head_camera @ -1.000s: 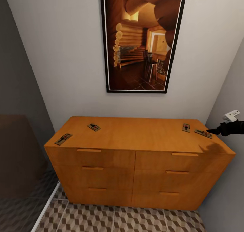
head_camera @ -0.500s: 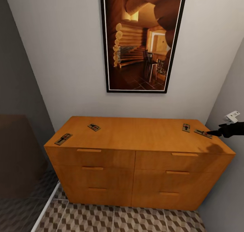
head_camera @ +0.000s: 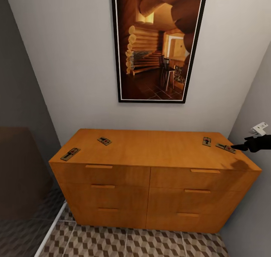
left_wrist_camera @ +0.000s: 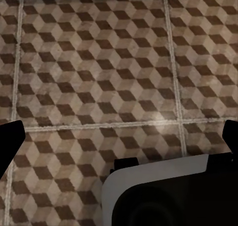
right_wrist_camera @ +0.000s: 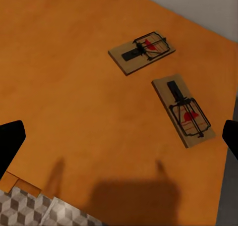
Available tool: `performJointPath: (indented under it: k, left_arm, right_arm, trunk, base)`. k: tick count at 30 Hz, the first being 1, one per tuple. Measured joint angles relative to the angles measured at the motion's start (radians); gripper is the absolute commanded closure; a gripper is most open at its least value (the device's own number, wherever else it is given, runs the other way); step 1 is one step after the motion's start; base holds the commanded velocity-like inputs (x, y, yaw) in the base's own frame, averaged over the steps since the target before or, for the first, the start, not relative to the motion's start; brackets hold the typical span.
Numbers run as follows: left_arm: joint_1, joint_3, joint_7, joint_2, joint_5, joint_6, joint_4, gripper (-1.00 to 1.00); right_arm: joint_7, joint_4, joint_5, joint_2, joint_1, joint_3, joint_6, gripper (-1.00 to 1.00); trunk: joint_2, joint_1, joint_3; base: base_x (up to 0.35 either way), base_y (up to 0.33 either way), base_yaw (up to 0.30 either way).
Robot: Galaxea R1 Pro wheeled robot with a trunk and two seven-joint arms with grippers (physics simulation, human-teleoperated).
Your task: Take the four mousetraps from the cabinet in the bathroom and place them on the bathroom floor. Make sure all four end up on the same floor surface, and ensure that at least two of them are either under or directly next to the same bathroom sink.
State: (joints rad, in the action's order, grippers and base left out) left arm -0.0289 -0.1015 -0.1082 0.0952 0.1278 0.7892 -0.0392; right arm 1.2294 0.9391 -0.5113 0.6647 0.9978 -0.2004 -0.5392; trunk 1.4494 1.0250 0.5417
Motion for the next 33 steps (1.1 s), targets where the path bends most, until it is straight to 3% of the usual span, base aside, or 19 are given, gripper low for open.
performJointPath:
  k: [23, 33]
  left_arm:
    - [0.0, 0.0, 0.0, -0.001, 0.0, 0.0, 0.0, -1.0]
    - [0.0, -0.002, 0.023, -0.001, 0.0, -0.001, 0.0, -1.0]
  right_arm:
    - [-0.006, 0.035, -0.004, -0.008, 0.0, 0.0, -0.01, -1.0]
    - [-0.054, 0.099, -0.046, -0.017, 0.0, 0.014, -0.062, -1.0]
  trunk:
    - [0.0, 0.0, 0.0]
    - [0.0, 0.0, 0.0]
  base:
    - [0.0, -0.001, 0.0]
    - [0.0, -0.173, 0.0]
